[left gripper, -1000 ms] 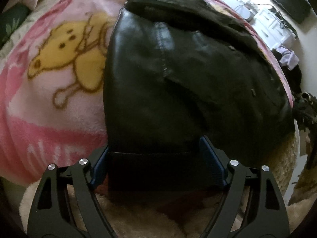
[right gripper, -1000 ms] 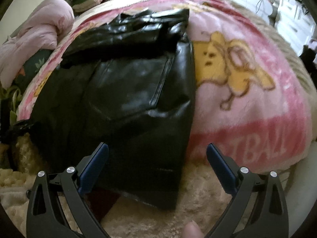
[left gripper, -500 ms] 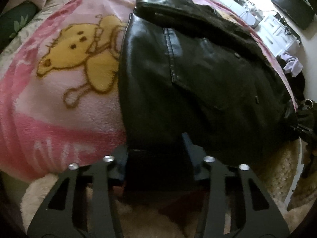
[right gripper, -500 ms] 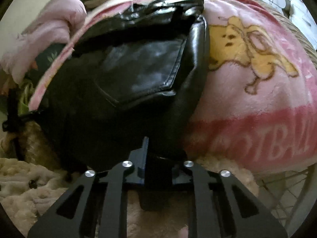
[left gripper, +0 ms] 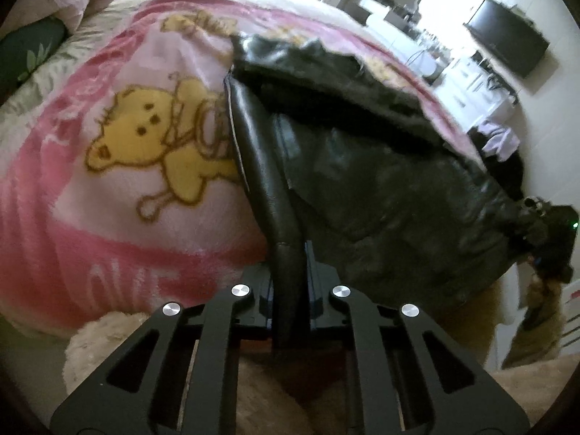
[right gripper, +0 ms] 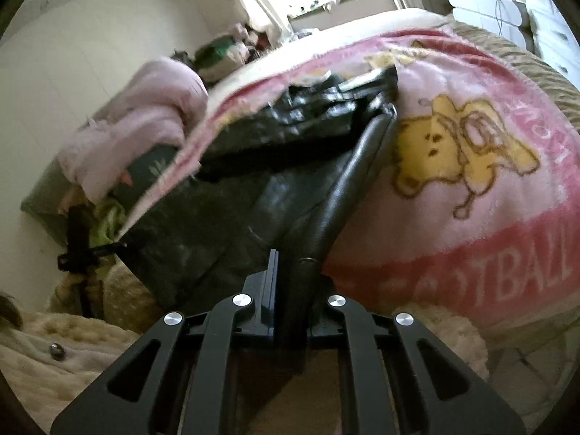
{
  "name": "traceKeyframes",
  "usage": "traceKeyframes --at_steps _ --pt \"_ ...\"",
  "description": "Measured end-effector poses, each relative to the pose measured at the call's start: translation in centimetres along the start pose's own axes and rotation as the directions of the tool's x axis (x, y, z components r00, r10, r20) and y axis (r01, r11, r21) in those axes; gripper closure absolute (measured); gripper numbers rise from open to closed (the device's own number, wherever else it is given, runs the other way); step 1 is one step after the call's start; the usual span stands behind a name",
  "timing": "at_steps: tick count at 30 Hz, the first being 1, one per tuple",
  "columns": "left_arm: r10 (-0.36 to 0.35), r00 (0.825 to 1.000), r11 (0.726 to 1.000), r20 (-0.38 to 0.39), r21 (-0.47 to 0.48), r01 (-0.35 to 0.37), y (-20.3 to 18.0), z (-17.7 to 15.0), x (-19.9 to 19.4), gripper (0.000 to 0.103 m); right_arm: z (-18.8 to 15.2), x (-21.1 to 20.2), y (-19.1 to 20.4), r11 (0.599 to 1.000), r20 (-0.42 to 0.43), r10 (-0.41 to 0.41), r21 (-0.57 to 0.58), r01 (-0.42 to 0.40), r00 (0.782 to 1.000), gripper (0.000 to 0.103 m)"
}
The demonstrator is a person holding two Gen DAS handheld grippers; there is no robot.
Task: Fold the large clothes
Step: 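Lift the hem with both grippers and fold it toward the collar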
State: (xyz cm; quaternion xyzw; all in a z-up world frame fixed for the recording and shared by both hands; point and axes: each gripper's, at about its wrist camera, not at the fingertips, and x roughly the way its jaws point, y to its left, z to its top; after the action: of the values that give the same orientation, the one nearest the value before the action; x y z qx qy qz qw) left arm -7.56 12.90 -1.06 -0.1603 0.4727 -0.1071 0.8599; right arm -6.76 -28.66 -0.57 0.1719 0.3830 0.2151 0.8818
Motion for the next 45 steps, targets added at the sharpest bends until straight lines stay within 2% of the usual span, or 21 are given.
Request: traceKeyframes --at_steps 5,12,19,24,29,36,45 --pt "-0.085 0.994 0.996 0.076 -0.034 0.087 -0.3 2.9 -1.7 0.097 2.1 -1.9 0.0 0.997 0.101 0.061 0.043 -0.066 0.993 0.094" --pt "-0.106 0.976 0.994 0.19 -0.02 0.112 -0.9 7.2 -2.2 0.097 6.6 -1.8 -1.4 0.977 0.243 0.106 0.156 -0.147 0.964 0.094" --pt "-0.112 0.964 0.992 0.241 -0.028 0.122 -0.5 11.7 -1.5 0.096 10.8 -0.4 -2.2 0.97 0.31 0.09 0.19 -0.154 0.947 0.094" --pt "-0.106 0.958 0.99 0.266 -0.062 0.127 -0.3 14.6 -0.3 0.095 14.0 1.1 -2.7 0.965 0.316 0.06 0.224 -0.136 0.947 0.094" --pt "-0.121 0.95 0.977 0.288 -0.135 0.165 0.9 17.0 1.7 0.092 16.8 3.1 -3.4 0.955 0.312 0.037 0.268 -0.125 0.949 0.094" --pt "-0.101 0.954 0.977 0.282 -0.155 0.149 1.4 19.8 3.8 0.091 19.9 5.8 -4.2 0.96 0.285 -0.018 0.272 -0.063 0.958 0.093" --pt "-0.096 0.962 0.976 0.255 -0.167 0.141 2.5 22.2 6.9 0.091 21.8 9.3 -5.7 0.956 0.248 -0.075 0.294 -0.001 0.966 0.091"
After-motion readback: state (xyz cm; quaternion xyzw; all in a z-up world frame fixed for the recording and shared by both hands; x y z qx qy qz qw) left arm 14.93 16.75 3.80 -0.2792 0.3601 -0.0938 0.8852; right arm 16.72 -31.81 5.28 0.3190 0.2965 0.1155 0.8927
